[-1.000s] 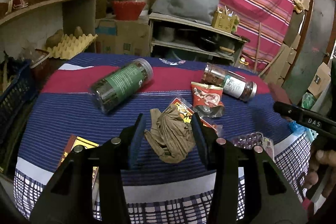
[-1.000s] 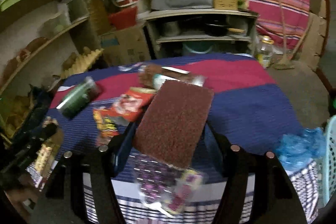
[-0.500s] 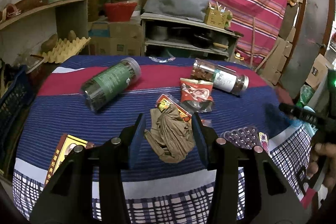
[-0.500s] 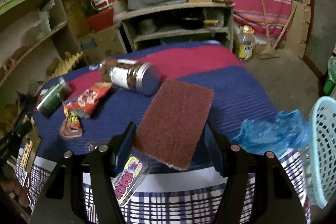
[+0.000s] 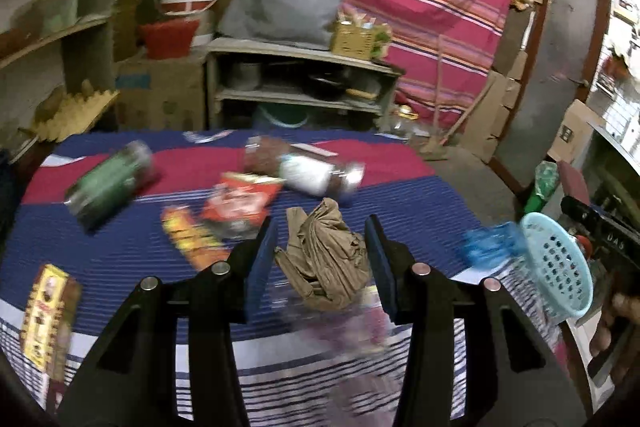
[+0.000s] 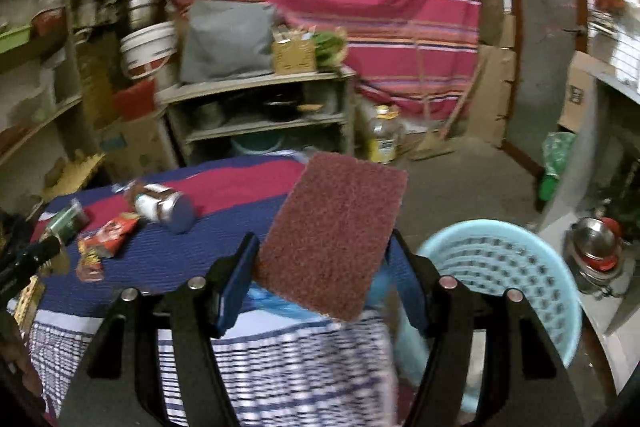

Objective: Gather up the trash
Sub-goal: 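Carry the brown cloth and brown pad over the basket and open both tools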

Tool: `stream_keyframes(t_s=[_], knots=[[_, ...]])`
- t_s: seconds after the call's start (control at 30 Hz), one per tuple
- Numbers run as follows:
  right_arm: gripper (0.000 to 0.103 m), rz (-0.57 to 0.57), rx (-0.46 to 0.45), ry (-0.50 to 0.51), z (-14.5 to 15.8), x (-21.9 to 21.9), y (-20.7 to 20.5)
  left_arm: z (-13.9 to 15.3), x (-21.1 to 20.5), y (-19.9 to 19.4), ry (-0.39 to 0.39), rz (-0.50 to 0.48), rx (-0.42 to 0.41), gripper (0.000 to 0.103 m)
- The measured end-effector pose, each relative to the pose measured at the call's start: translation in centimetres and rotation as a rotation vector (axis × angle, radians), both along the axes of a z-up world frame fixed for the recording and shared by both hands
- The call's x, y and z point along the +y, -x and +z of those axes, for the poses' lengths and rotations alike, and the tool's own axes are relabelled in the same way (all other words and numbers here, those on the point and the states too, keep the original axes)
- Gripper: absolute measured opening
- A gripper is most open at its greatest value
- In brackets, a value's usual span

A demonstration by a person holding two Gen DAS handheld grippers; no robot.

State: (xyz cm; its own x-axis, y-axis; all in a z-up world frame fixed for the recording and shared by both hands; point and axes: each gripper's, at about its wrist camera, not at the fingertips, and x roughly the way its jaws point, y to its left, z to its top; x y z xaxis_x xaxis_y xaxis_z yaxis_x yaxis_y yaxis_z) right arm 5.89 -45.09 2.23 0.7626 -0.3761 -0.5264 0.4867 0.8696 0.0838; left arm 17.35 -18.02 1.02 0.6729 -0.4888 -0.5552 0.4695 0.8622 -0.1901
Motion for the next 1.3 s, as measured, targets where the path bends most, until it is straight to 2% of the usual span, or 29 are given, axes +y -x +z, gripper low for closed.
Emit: stream_keyframes(t_s=[0.17, 0.27, 0.47, 0.53, 0.67, 0.8, 0.97, 1.3], knots=[[0.064, -0.055, 0.021, 0.081, 0.7, -2.9, 2.6, 0.5, -6.3, 2.1, -0.005, -0.061, -0.009, 0.044], [0.064, -0.118, 0.048, 0.082, 0.8, -5.6, 4.7, 0.6, -10.2, 3.3, -0.004, -0.114, -0.016, 0.044], [0.064, -0.203, 0.061, -0.001, 0.4, -10.3, 8.8, 0.0, -18.1, 6.0, -0.023, -0.247, -0.018, 0.044], [0.064, -0.244, 0.081, 0.007, 0.2, -11.3, 9.9, -0.3, -20.1, 6.6, -0.020, -0.282, -0.005, 0.044], [0.064, -0.291, 0.104, -0.042, -1.3, -13.8, 11.5, -1.0, -24.0, 8.2, -0.036, -0.348, 0.000, 0.044], [0.064, -0.293, 0.109, -0.085, -2.7, -15.2, 12.6, -1.7, -26.6, 9.8, -0.037, -0.391, 0.014, 0.044], [0.064, -0.290, 0.100, -0.081, -3.1, -15.5, 13.0, -2.4, -28.4, 11.5, -0.051, -0.431, -0.001, 0.044], [0.065, -0.276, 0.092, -0.086, -3.6, -15.8, 12.5, -4.1, -30.1, 10.7, -0.077, -0.458, 0.056, 0.047]])
